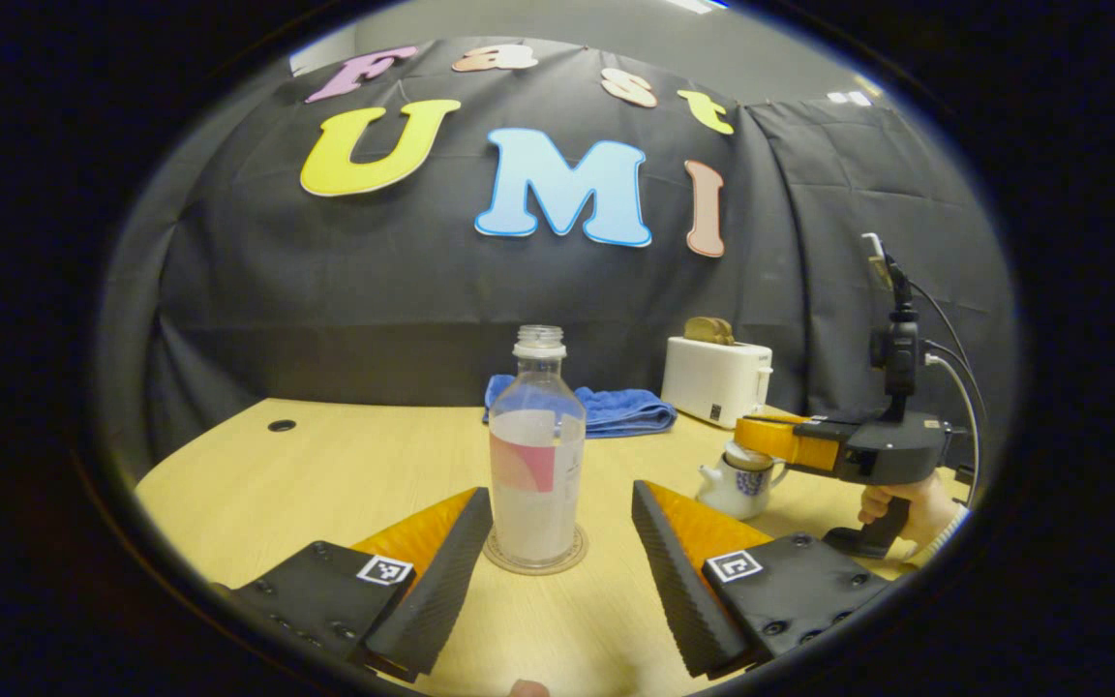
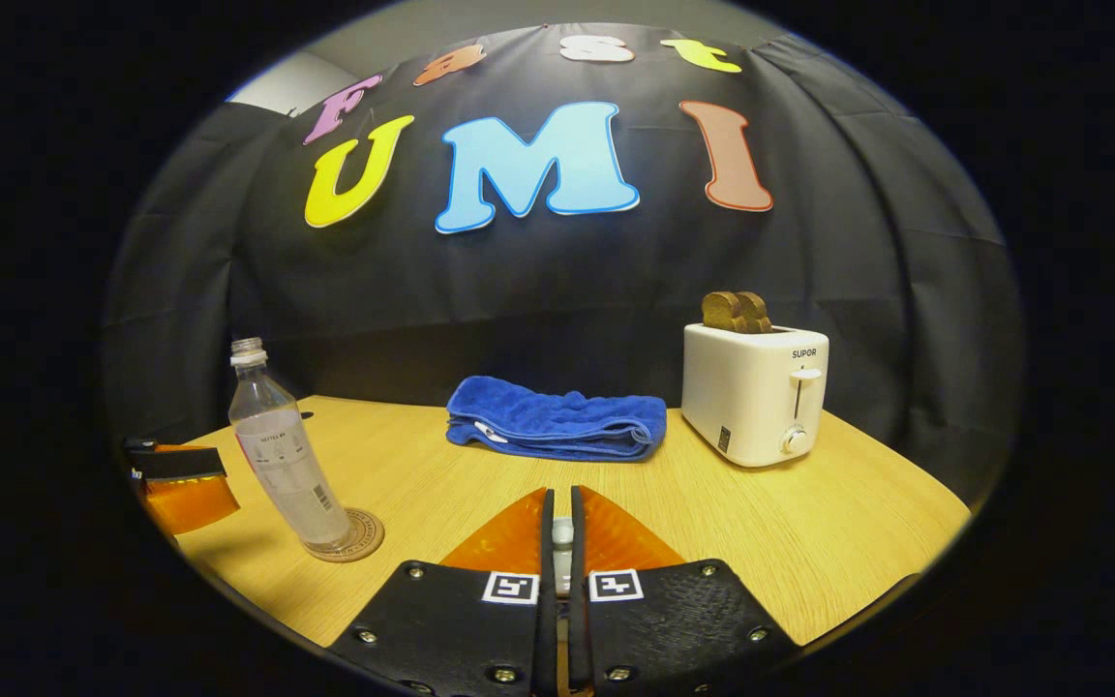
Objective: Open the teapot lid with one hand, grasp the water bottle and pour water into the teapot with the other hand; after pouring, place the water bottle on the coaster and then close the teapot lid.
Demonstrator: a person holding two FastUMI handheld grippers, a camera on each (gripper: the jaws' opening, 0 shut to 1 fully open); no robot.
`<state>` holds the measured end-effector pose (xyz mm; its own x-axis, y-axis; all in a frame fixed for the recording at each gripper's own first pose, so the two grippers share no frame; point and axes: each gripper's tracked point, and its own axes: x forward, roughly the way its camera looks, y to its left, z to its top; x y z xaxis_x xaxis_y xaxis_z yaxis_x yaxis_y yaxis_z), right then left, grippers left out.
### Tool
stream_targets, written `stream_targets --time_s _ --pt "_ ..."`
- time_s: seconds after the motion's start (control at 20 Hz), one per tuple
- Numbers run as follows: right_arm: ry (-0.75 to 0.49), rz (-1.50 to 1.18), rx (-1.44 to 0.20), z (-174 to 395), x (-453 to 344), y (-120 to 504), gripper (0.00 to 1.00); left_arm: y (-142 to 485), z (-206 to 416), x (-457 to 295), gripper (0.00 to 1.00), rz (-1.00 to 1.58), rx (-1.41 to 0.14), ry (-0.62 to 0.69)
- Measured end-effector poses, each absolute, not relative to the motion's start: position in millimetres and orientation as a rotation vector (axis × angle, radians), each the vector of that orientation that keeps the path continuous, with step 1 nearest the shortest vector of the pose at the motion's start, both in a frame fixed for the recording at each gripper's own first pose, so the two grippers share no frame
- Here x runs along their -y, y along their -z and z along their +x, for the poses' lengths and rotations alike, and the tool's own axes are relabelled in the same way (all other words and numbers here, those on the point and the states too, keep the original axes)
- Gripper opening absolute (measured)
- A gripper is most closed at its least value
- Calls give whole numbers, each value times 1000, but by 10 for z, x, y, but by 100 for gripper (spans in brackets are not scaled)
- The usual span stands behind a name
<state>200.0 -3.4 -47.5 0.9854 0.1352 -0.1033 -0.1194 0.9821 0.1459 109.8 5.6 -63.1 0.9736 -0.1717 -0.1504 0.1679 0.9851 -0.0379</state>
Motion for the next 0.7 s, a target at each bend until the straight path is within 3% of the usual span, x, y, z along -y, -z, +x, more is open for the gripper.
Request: stream_targets --time_s 0.35,0.5,0.6,0.7 --pt "-125 141 -131 1995 -2 533 7 638 1054 -40 96 -40 -154 188" --pt "-122 124 -127 1973 3 506 15 654 1037 -70 96 -44 -159 183" --pt "-121 118 -106 1911 -3 401 27 623 1020 -86 96 -38 -154 176" --pt "-106 88 -62 1806 6 230 48 541 982 -78 96 -23 -135 172"
